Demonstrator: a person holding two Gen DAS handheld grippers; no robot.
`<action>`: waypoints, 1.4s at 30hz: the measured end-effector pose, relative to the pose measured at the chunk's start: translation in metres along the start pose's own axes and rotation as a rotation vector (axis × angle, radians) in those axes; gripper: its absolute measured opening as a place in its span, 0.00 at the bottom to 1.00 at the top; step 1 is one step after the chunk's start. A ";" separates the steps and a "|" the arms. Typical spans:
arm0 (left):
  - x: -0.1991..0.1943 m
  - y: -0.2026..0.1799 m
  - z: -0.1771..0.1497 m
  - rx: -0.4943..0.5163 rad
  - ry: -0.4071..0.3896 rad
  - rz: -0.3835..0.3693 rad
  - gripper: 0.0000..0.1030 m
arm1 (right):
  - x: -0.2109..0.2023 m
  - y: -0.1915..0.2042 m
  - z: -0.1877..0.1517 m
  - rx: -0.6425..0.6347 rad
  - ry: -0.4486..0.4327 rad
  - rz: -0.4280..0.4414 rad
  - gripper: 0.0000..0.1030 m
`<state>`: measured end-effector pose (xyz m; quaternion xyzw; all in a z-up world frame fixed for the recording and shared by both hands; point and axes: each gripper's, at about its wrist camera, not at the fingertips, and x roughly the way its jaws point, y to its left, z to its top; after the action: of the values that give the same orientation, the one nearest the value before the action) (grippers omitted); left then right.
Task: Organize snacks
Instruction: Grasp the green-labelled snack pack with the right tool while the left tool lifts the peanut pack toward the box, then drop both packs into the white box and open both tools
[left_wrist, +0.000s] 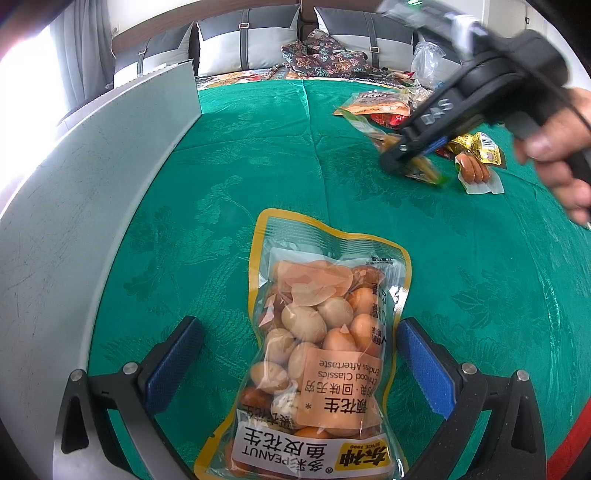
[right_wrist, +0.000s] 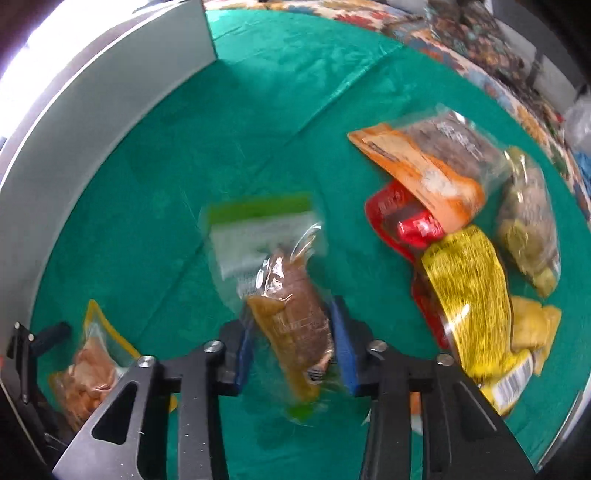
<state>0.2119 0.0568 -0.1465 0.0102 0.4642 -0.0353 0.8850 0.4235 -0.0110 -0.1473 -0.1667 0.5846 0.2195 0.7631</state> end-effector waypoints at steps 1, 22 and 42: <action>0.000 0.000 0.000 0.000 0.000 0.000 1.00 | -0.006 0.001 -0.007 0.016 -0.003 0.015 0.32; -0.088 0.007 -0.010 -0.127 -0.032 -0.261 0.55 | -0.124 -0.062 -0.255 0.577 -0.260 0.346 0.31; -0.201 0.306 -0.022 -0.503 -0.143 0.159 0.84 | -0.199 0.246 -0.032 0.103 -0.359 0.692 0.57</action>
<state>0.1018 0.3739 0.0022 -0.1760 0.3924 0.1499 0.8903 0.2234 0.1531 0.0375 0.1197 0.4739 0.4597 0.7414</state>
